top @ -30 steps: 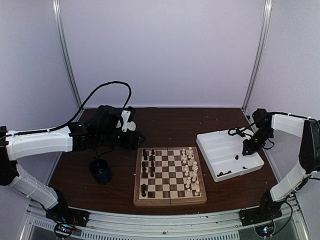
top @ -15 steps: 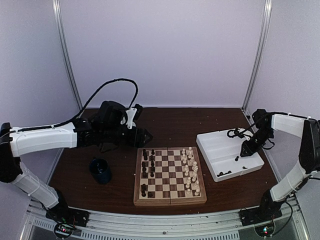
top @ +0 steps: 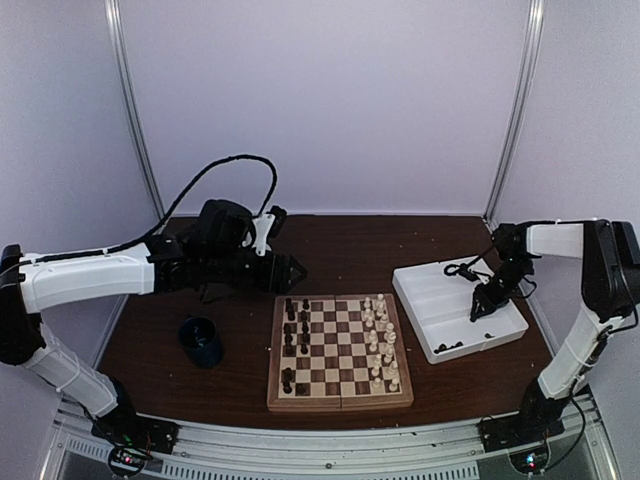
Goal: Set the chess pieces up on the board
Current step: Pick up the pawn from the storage box.
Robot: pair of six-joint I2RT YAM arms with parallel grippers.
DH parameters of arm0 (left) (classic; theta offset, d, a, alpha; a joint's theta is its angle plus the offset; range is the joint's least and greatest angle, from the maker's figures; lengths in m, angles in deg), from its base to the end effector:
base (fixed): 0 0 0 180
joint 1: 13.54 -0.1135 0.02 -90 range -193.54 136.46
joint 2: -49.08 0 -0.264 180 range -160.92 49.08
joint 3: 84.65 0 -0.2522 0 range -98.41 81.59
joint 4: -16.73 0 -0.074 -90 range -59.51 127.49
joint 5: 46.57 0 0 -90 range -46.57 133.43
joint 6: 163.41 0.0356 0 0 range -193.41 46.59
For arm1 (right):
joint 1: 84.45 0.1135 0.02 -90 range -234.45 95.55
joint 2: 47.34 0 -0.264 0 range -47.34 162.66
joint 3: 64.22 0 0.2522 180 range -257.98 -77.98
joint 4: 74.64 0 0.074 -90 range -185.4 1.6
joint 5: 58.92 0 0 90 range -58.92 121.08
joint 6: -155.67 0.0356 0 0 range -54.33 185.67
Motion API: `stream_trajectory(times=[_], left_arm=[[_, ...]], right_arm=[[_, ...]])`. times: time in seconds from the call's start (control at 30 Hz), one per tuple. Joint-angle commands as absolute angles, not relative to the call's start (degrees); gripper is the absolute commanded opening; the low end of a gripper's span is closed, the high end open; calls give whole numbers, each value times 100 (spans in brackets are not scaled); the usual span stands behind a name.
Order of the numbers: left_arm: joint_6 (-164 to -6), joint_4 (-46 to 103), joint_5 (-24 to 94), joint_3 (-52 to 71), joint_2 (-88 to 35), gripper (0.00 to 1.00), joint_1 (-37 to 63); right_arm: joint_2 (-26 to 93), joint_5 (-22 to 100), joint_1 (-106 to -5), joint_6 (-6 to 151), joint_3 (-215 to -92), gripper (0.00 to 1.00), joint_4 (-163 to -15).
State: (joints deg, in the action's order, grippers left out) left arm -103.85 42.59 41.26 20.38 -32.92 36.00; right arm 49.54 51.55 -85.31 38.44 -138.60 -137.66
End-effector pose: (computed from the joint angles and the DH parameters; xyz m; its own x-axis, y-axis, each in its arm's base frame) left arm 0.2102 -0.2486 0.2846 -0.6995 0.0399 -0.7136 0.4948 0.7475 -0.4432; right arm 0.2932 0.0081 0.1721 -0.8803 -0.4155 -0.2290 -0.4679 0.8401 0.2743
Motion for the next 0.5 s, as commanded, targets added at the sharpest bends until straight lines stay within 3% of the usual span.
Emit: stream_trajectory(times=[0.0, 0.23, 0.47], left_arm=[[-10343, 4180, 4140, 1910, -3340, 66, 3568], [-10339, 4183, 4164, 1932, -3352, 66, 3568], [-10299, 4151, 4235, 1970, -3330, 66, 3568]], right_arm=[[5079, 5018, -8489, 3966, -13999, 25, -13661], [4904, 4997, -8462, 3970, -14026, 10, -13728], [3975, 5015, -7973, 3848, -14262, 9, -14400]])
